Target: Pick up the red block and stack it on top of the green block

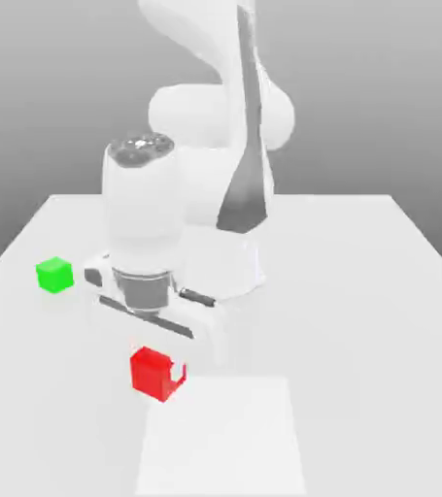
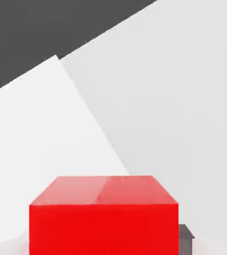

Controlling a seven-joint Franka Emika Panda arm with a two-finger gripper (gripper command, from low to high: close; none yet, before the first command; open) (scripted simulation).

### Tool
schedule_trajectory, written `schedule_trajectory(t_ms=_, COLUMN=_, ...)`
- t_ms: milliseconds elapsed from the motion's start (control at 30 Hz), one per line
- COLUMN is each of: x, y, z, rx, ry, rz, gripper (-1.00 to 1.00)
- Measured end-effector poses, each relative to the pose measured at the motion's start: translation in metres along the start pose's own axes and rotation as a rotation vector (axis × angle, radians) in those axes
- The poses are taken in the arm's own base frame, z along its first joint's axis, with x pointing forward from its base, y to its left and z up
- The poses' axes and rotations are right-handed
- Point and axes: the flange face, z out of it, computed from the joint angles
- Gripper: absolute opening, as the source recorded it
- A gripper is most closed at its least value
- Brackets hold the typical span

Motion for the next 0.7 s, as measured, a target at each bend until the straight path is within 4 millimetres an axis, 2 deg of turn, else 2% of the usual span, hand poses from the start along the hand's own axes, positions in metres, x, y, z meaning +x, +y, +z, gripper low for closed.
schedule_trajectory(t_ms=167, x=0.073, y=0.054, z=-0.007, rx=-0.005, ry=0.008, rz=0.303, gripper=-1.00)
schedule_trajectory(t_ms=367, x=0.133, y=0.128, z=-0.015, rx=-0.009, ry=0.011, rz=0.641, gripper=-1.00)
schedule_trajectory(t_ms=533, x=0.169, y=0.205, z=-0.020, rx=-0.010, ry=0.008, rz=0.945, gripper=-1.00)
schedule_trajectory(t_ms=700, x=0.185, y=0.285, z=-0.024, rx=-0.009, ry=0.002, rz=1.248, gripper=-1.00)
